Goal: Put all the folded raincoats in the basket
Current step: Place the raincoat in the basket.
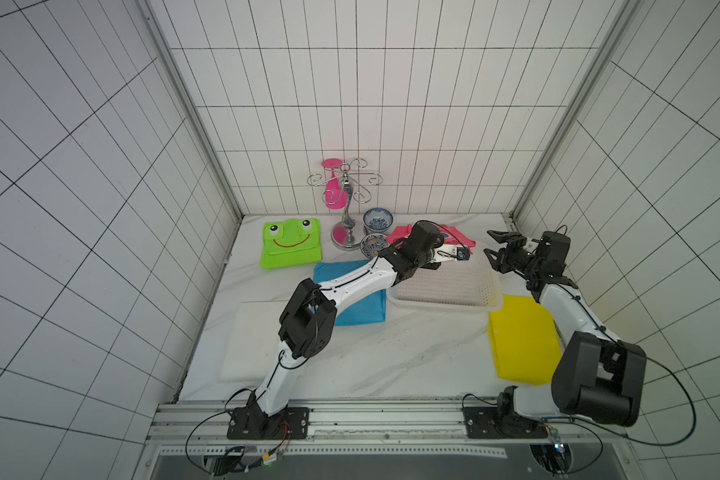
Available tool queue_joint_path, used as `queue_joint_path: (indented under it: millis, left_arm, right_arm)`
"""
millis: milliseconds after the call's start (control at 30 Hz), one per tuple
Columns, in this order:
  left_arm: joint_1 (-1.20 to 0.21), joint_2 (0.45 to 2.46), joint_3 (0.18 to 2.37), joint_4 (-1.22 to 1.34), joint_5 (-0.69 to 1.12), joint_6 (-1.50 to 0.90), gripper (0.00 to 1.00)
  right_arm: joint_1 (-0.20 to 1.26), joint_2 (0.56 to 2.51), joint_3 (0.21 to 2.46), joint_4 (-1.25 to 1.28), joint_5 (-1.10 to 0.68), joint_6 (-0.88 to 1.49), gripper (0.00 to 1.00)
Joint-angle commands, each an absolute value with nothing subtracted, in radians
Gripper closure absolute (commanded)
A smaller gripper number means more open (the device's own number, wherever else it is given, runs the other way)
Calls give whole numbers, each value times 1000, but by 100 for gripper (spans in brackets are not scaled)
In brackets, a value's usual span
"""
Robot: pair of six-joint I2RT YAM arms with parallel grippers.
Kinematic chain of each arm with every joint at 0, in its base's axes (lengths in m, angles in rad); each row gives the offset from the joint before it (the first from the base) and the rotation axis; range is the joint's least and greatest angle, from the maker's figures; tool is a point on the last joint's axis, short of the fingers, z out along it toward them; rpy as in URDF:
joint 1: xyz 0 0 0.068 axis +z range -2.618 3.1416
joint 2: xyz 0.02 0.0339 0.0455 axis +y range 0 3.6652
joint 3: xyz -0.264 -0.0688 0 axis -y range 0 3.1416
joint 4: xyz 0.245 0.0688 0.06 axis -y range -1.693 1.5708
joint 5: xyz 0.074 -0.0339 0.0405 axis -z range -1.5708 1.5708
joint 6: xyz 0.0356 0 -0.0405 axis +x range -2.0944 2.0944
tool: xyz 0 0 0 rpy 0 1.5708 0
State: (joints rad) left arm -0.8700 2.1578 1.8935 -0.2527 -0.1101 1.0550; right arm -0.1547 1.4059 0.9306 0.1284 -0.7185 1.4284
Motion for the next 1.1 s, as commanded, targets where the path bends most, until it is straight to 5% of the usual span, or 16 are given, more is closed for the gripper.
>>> queue_joint_path:
  millis: [0,100,267,333,533,700,867,1000,1067]
  left_arm:
    - [-877,2109,1889,-298,-84,1032,100]
    - [-875,2120,1919,-355,-58,997,100]
    - [-882,2124,1916,-373,-46,986,100]
    - [-884,2127,1920,-374,-43,979,100]
    - [-888,2115,1913,-413,-33,968,100]
    - [-890,2041,1829,-484,-25,968,67]
    - [-878,1946,1744,-571,2,956,57]
    - [-852,1844,1684,-667,84,879,31]
    - [-834,1789,1655,-715,141,841,27]
  right_arm:
    - [-131,1380,892,29,-752,1463,23]
    - [-85,1375,876,56,-733,1519,16]
    - [5,1433,929,72,-723,1563,18]
    - [37,1452,935,92,-700,1583,26]
    - [63,1456,930,80,-660,1584,77]
    - [63,1411,934,-54,-611,1507,100]
    - [62,1423,931,-98,-640,1444,100]
    - [63,1403,905,-141,-644,1398,100]
    - [63,1386,896,-172,-629,1368,100]
